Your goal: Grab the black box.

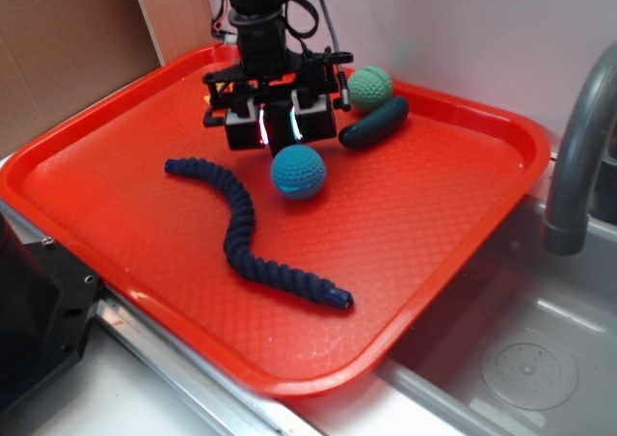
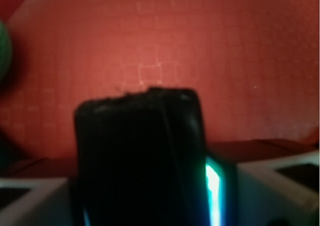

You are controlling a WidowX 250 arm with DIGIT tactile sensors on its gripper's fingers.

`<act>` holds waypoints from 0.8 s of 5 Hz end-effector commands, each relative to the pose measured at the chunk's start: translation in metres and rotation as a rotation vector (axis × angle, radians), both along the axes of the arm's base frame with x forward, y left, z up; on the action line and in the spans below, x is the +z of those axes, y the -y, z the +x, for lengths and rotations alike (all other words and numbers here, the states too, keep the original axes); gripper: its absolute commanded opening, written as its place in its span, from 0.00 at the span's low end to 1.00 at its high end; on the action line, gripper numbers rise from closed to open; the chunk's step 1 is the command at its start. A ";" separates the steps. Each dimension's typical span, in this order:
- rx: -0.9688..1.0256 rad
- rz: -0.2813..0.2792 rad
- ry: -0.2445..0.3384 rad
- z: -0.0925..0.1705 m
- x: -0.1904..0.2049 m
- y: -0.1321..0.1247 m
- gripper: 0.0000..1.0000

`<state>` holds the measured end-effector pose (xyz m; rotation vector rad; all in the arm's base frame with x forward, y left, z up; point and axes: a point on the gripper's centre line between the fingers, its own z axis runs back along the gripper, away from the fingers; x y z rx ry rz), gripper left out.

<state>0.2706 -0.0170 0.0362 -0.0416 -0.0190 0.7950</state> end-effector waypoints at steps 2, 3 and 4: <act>-0.742 -0.069 0.277 -0.078 0.160 0.001 0.00; -0.795 -0.069 0.317 -0.095 0.208 -0.007 0.00; -0.794 -0.037 0.316 -0.098 0.244 -0.009 0.00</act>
